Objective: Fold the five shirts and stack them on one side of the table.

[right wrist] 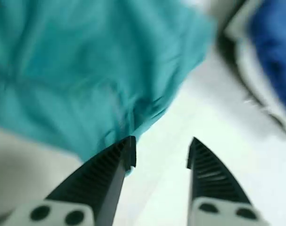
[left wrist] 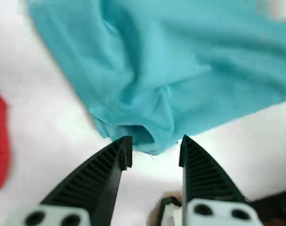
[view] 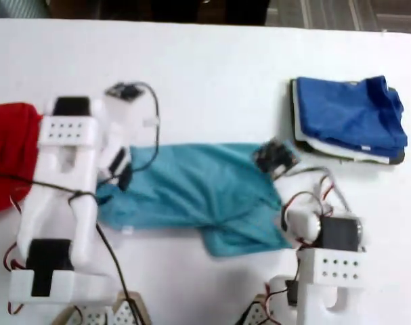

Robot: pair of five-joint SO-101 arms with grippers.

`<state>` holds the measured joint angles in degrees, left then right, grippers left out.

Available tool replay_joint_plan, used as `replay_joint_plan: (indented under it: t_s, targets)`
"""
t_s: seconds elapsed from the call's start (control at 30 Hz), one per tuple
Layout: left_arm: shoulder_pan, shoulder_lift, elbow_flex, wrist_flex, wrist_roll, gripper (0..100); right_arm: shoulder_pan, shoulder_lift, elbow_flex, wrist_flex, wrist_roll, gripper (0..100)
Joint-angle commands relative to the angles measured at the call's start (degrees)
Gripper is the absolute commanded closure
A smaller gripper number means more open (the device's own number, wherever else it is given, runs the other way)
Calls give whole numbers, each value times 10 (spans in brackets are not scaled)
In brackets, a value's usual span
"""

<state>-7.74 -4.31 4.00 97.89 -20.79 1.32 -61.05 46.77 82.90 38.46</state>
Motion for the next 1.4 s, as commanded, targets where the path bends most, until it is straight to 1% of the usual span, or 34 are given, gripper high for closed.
replay_joint_plan:
  t_s: [0.0,0.03,0.07,0.1,0.13,0.17,0.27,0.43,0.57,0.7,0.8,1.0,1.23,1.37]
  targets:
    - [-7,-14,-69,-17,4,976,-1,21,-54,-78,-102,969]
    - [-4,-4,-69,-33,18,984,-10,36,-51,-114,-120,991]
    - [-4,12,-69,-49,26,951,-19,58,-51,-142,-129,964]
    - [3,37,-70,-63,31,968,-29,89,-53,-166,-130,961]
    - [6,67,-72,-80,32,980,-43,125,-56,-189,-139,975]
    - [9,100,-75,-94,33,971,-53,166,-62,-212,-149,982]
    - [11,194,-87,-133,33,973,-69,303,-94,-270,-181,978]
    - [7,299,-142,-150,33,973,-88,505,-193,-284,-215,978]
    - [5,358,-204,-160,33,973,-92,637,-258,-289,-211,978]
    - [-18,419,-285,-164,33,973,-78,752,-314,-303,-211,978]
    - [-48,469,-348,-158,33,973,-52,822,-369,-313,-211,978]
    - [-94,558,-448,-148,33,973,-26,922,-530,-267,-211,978]
    - [-97,611,-621,-64,33,973,-38,1016,-706,-186,-211,978]
    - [-91,624,-711,12,33,973,-52,1025,-780,-129,-211,978]
